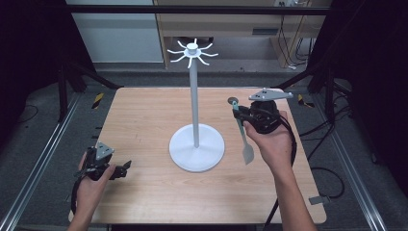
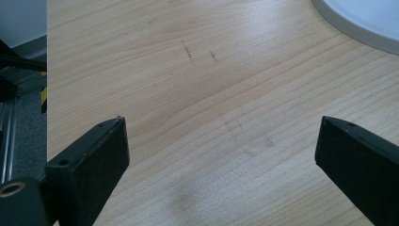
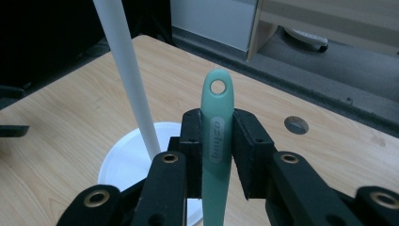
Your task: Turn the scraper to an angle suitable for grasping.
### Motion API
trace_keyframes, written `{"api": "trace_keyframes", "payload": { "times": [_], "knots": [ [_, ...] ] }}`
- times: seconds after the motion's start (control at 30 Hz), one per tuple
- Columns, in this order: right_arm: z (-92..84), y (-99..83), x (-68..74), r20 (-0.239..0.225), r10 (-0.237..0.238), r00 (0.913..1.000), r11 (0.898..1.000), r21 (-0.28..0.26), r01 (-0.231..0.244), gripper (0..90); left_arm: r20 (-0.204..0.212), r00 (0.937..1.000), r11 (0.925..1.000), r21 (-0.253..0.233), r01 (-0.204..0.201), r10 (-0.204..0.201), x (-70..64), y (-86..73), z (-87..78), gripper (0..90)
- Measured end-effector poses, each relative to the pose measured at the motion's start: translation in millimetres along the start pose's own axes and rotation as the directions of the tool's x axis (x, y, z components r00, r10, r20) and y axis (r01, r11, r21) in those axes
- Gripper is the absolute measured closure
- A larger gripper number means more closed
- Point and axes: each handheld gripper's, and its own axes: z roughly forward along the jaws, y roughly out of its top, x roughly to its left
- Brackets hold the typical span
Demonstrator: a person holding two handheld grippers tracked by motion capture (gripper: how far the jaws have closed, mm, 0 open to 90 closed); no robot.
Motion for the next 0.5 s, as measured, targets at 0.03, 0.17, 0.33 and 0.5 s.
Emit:
{"api": "trace_keyframes", "payload": {
  "times": [0.03,0.17,0.33,0.5],
  "knots": [
    [-0.6,1.9,1.3,0.001,-0.004,1.0,1.0,-0.007,0.004,74.6,-0.001,1.0,1.0,0.001,-0.002,0.002,-0.1,0.0,0.0,3.1],
    [-4.1,9.3,5.8,-0.006,-0.006,1.0,0.999,-0.032,0.006,74.6,-0.001,1.0,1.0,0.002,0.0,0.0,-0.1,-0.1,0.2,3.1],
    [-9.1,19.7,9.7,-0.014,-0.007,0.9999,0.997,-0.077,0.006,74.6,0.0,1.0,1.0,0.005,0.0,0.0,0.0,-0.3,0.4,3.1],
    [-14.8,29.7,16.6,-0.02,-0.014,0.9997,0.994,-0.108,0.012,74.6,0.003,1.0,1.0,0.007,-0.002,0.002,-0.2,-0.4,0.6,3.1]
  ]
}}
